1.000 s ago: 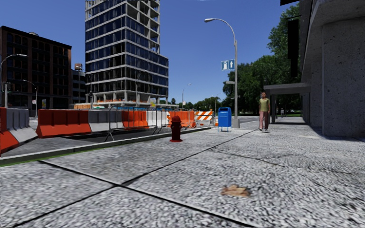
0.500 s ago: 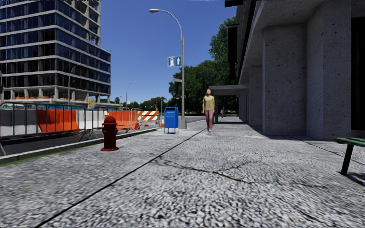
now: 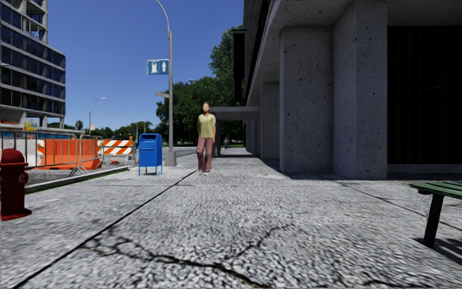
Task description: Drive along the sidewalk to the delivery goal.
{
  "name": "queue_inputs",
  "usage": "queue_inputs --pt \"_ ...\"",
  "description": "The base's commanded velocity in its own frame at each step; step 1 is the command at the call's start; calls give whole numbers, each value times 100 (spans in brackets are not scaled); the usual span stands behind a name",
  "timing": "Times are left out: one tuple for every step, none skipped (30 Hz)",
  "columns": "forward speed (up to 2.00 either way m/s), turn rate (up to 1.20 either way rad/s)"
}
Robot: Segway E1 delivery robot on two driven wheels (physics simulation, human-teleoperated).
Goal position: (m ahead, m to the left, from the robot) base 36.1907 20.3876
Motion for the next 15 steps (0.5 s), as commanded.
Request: queue_inputs --pt "200 0" --pt "200 0" --pt "200 0" --pt "200 0" --pt "200 0" --pt "200 0" --pt "200 0" --pt "200 0" --pt "200 0" --pt "200 0" --pt "200 0" --pt "200 0" --pt "200 0" --pt "200 0" --pt "200 -5"
